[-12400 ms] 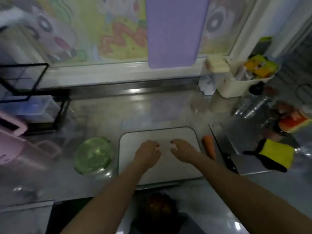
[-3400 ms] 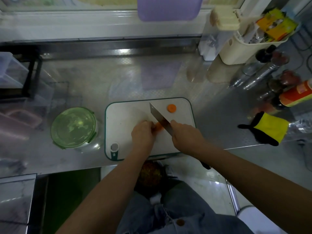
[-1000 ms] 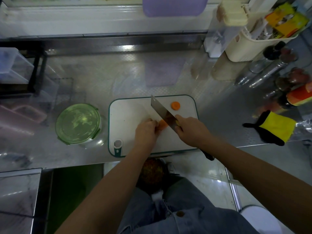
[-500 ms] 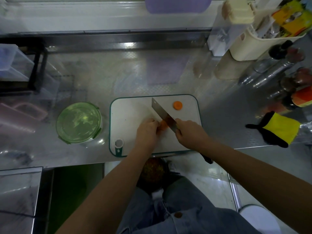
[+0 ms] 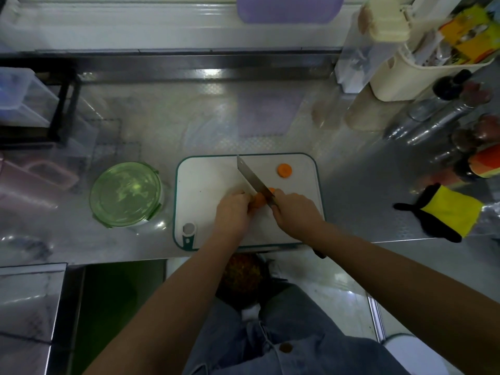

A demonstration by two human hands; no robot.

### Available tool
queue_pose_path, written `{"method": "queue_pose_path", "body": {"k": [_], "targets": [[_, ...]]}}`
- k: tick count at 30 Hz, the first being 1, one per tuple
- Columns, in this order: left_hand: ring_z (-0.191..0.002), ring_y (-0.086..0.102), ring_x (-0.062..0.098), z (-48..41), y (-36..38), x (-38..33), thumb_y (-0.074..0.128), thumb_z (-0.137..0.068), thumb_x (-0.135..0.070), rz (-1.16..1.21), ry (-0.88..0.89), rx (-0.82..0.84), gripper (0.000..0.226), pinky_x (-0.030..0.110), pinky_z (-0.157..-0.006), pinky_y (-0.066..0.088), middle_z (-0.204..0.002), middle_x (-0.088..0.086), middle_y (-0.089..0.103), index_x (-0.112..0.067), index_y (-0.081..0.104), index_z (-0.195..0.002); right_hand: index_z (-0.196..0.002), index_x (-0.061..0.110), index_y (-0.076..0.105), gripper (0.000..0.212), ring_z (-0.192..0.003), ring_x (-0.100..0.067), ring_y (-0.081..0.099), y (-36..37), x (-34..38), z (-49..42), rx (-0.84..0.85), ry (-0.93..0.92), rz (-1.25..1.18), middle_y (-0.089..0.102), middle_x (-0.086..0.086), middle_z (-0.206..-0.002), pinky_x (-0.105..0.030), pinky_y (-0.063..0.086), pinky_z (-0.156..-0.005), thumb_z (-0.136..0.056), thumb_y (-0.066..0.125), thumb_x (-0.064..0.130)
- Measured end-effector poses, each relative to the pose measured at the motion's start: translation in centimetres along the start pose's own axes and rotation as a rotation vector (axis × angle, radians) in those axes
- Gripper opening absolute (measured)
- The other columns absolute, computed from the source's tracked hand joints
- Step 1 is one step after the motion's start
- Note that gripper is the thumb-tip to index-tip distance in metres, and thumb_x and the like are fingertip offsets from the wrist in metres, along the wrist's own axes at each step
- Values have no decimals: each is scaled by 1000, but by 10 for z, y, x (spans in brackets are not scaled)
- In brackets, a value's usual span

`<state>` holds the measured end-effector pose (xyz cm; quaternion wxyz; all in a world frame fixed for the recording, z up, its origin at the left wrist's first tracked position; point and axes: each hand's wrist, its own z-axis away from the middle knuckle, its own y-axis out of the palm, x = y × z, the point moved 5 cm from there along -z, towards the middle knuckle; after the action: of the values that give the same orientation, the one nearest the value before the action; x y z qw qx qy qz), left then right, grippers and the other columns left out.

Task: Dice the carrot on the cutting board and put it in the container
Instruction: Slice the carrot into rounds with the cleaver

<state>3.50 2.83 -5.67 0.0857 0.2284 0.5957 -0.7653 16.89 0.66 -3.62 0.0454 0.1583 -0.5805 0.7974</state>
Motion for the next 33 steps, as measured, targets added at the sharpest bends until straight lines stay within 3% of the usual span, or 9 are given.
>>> {"method": "queue_pose_path", "body": {"k": [6,11,16,19,24,27,33], "targets": [[-82,60,22,-2,3,0,59,-91,-21,3,5,22,13,24,-67,35,-91,3,63,-13,69,-89,-130,9,33,36,-65,-24,55,4,9,4,-1,2,167,46,-4,-74,-32,35,-54,-95,39,12],[-81,60,26,-2,3,1,61,-89,-20,30,21,17,13,28,-66,35,-89,6,63,-11,70,-87,-126,10,37,32,-56,-21,45,15,7,-5,14,3,170,59,-5,-78,-32,36,-52,-95,36,10],[-79,59,25,0,1,1,62,-87,-24,75,41,19,14,28,-65,33,-88,6,63,-14,70,-90,-135,9,31,37,-61,-28,55,12,-6,-9,13,56,1,62,-13,-81,-32,33,-52,-99,37,19],[-76,58,24,1,1,2,62,-89,-29,91,36,15,18,30,-65,36,-85,5,62,-13,70,-84,-141,4,26,45,-61,-27,52,3,-12,-15,-11,97,-101,62,-14,-81,-32,35,-54,-100,36,20],[-77,57,23,3,2,3,63,-89,-32,146,6,-3,22,34,-72,46,-89,6,60,-11,71,-87,-139,6,29,44,-48,-14,37,-21,-9,-7,-55,34,-122,48,-4,-67,-30,26,-47,-100,38,22],[-77,58,22,4,1,3,64,-89,-32,154,-6,-15,21,30,-71,44,-88,5,60,-12,71,-87,-139,8,29,43,-49,-12,36,-25,-5,2,-34,14,-93,46,-2,-68,-29,23,-45,-99,38,22],[-80,59,23,4,-2,1,67,-86,-29,146,-1,-29,19,31,-73,47,-90,6,62,-12,73,-92,-136,10,31,41,-58,-21,46,-25,3,5,-8,10,-24,48,-4,-74,-32,34,-54,-98,38,24]]}}
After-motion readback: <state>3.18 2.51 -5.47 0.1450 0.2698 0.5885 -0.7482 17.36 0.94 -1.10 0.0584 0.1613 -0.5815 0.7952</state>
